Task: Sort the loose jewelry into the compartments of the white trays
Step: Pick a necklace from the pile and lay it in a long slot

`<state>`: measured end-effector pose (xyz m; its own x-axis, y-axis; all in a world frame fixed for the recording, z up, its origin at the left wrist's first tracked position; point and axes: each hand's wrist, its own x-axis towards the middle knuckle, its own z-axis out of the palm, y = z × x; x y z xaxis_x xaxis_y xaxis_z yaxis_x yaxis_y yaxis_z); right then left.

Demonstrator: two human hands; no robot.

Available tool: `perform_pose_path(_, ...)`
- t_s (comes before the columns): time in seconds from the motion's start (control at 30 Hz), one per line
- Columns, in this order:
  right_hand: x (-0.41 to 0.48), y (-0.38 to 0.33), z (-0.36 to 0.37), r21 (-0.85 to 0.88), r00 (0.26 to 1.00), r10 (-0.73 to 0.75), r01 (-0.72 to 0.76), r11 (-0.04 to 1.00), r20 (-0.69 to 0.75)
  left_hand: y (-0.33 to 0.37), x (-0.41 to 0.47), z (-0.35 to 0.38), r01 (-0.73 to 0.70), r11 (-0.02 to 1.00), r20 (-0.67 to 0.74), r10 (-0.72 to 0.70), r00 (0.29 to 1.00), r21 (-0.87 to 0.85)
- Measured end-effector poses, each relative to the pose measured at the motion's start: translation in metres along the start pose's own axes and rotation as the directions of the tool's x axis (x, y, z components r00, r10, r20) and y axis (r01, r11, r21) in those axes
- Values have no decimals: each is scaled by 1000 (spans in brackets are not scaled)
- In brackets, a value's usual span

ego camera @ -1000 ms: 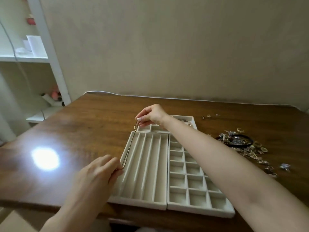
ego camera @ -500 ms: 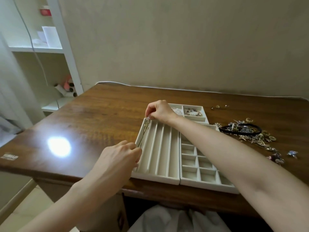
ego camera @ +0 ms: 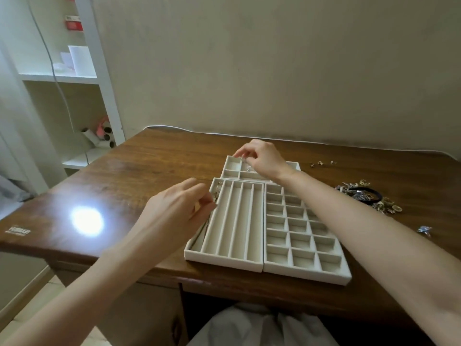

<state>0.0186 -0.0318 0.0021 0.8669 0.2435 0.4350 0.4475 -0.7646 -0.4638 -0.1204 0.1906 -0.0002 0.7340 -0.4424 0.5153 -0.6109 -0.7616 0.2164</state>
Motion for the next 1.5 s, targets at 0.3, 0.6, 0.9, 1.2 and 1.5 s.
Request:
perform_pose_path(0.3,-65,51,-57,-57,982,188,-188,981,-12,51,69,58,-68,987,75,80,994,-147)
perform_pose_path(0.6,-110,97,-101,-226,897,433,-406,886,89,86,131,115,-141,980,168,165,972,-143)
perform_pose_path(0.9,-119,113,-87,-382,871,490,-464,800,-31,95,159,143,-108,984,215,137,967,-140)
perform_pose_path(1.2,-105,102,-125,453,838,532,-432,780,-116,94,159,143,5,938,227,79,971,-346)
perform_pose_path(1.5,-82,61,-162,905,965,261,-140,402,33,113,176,130,197,646,230,-33,973,-738)
